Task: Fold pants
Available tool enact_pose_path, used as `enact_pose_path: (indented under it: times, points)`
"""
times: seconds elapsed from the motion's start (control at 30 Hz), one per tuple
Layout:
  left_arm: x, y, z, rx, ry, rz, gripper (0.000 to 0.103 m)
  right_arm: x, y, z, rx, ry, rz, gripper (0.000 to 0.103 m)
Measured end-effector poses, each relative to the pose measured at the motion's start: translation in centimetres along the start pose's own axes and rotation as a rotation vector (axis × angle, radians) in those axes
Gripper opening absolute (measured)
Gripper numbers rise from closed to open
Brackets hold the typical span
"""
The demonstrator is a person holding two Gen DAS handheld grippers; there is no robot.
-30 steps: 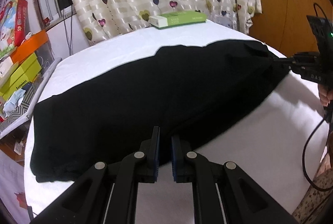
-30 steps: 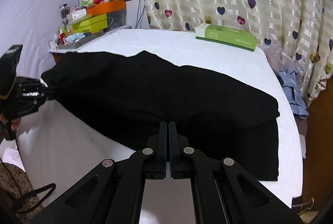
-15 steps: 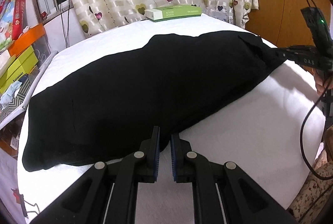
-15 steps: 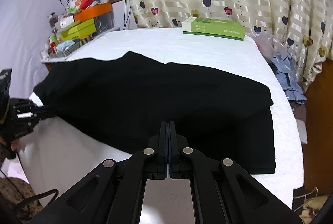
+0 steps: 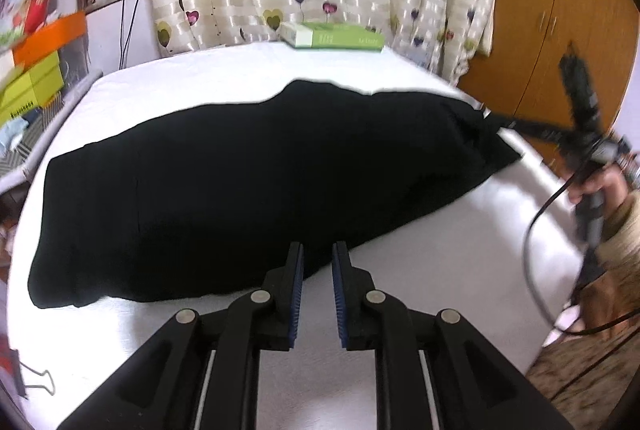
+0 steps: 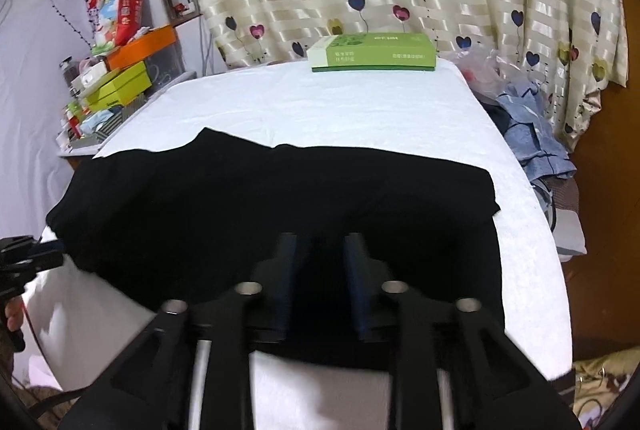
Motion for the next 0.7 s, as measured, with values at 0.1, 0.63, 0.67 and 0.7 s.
enact_pose_path:
  times: [0.1,0.63,0.67,0.7]
  points:
    - [-1.4,0.7,0.3,0.009,0.008,-0.045,0.032,-0.8,-1.4,-0.6,0.04,-0.019,0.019,0.058]
    - [-3.9,-5.1,1.6,0.047,0.115,0.004,0.033,-1.3,-2.5,-5.2,0.259,-0.129,0.078,0.005]
    - [-3.8,-5.3,1.5,0.052,0.114,0.007,0.033,-1.1,-1.5,-5.6,0.254,-0.152,0.058,0.005]
    - [-3.8,-5.4,1.4,0.055,0.115,0.008,0.034,-1.0,-1.0,-5.8,0.249,-0.169,0.047,0.005]
Point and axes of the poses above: each gripper's, at about its wrist camera, not at the fingertips, and y roughly against the way its jaws point, z to its left, x to its underside, the point moved 9 cm from there along -y, roughly the way its jaws point, and after that the axes turned 5 degrees about z, right-handed, at the moved point
